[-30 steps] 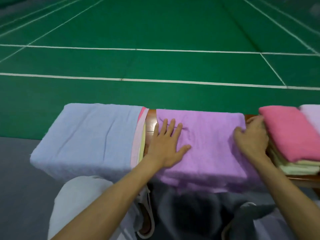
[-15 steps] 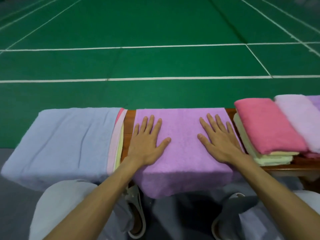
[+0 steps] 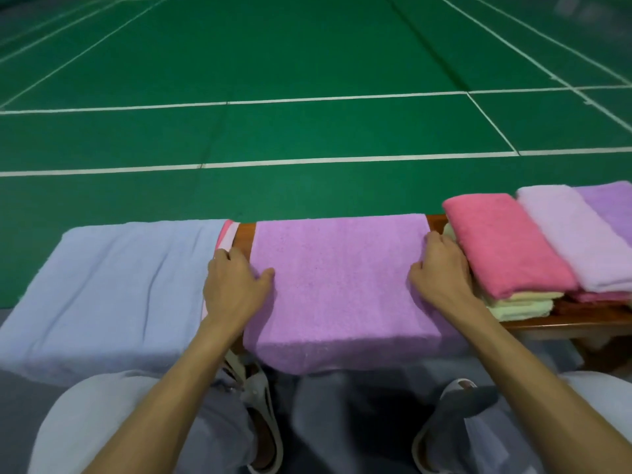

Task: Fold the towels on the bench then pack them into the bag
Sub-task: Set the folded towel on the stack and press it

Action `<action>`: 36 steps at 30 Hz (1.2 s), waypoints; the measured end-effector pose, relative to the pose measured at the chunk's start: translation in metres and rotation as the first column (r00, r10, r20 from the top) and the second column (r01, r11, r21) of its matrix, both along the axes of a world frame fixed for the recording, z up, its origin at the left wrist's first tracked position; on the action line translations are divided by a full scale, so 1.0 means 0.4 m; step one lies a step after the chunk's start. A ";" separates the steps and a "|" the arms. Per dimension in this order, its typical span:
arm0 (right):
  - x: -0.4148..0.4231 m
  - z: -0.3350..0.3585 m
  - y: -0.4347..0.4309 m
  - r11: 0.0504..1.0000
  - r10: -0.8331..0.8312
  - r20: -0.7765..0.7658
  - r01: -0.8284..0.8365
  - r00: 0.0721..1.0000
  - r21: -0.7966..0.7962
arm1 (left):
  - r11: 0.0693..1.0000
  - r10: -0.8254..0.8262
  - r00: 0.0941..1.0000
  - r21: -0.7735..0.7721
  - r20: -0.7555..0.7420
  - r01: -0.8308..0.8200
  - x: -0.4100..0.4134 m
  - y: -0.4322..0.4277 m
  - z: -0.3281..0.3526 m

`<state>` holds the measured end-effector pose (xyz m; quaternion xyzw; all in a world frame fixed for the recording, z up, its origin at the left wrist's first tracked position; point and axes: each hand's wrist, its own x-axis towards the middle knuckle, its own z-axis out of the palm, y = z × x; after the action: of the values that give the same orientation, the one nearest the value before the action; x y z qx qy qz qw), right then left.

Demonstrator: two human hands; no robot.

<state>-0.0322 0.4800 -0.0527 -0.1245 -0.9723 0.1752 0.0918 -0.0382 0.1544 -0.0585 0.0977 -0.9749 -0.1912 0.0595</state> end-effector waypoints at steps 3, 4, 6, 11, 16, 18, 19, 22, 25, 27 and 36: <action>-0.006 0.024 -0.003 0.999 -0.038 0.157 0.036 0.987 0.017 | 0.993 0.001 1.000 0.117 0.029 -0.005 -0.007 -0.003 0.002; -0.008 0.026 0.001 1.000 -0.023 0.183 0.021 0.983 0.013 | 0.991 0.001 0.999 0.134 0.048 -0.007 -0.007 0.000 0.007; -0.014 0.030 0.019 0.997 0.051 0.173 -0.041 0.984 -0.062 | 0.982 -0.016 0.998 0.191 0.064 0.004 -0.011 0.001 0.018; -0.012 0.073 0.040 0.720 0.302 -0.029 -0.248 0.953 -0.648 | 0.892 -0.068 0.997 0.451 0.035 0.045 -0.031 -0.046 0.051; 0.012 0.145 0.047 0.443 0.286 -0.134 -0.255 0.949 -0.860 | 0.539 -0.327 0.945 0.824 0.012 0.176 -0.029 -0.113 0.133; 0.019 0.171 0.072 0.417 0.335 -0.141 -0.281 0.931 -0.864 | 0.520 -0.421 0.907 0.816 -0.013 0.253 -0.022 -0.142 0.165; 0.022 0.184 0.086 0.424 0.360 -0.135 -0.291 0.923 -0.858 | 0.533 -0.427 0.904 0.804 -0.013 0.263 -0.019 -0.155 0.178; 0.021 0.202 0.129 0.503 0.358 -0.118 -0.297 0.926 -0.812 | 0.634 -0.363 0.932 0.733 -0.001 0.247 -0.017 -0.183 0.190; 0.021 0.209 0.154 0.600 0.346 -0.083 -0.289 0.934 -0.746 | 0.704 -0.309 0.950 0.662 -0.040 0.257 -0.021 -0.188 0.195; 0.021 0.212 0.154 0.676 0.337 -0.065 -0.290 0.939 -0.677 | 0.748 -0.282 0.958 0.613 -0.055 0.255 -0.023 -0.187 0.201; 0.023 0.245 0.133 0.862 0.265 -0.161 -0.308 0.951 -0.403 | 0.891 -0.177 0.980 0.408 -0.087 0.197 -0.023 -0.169 0.219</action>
<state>-0.0232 0.5331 0.0454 0.0134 -0.9127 0.3997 0.0840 -0.0473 0.0869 0.0291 0.0091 -0.9152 -0.4008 0.0419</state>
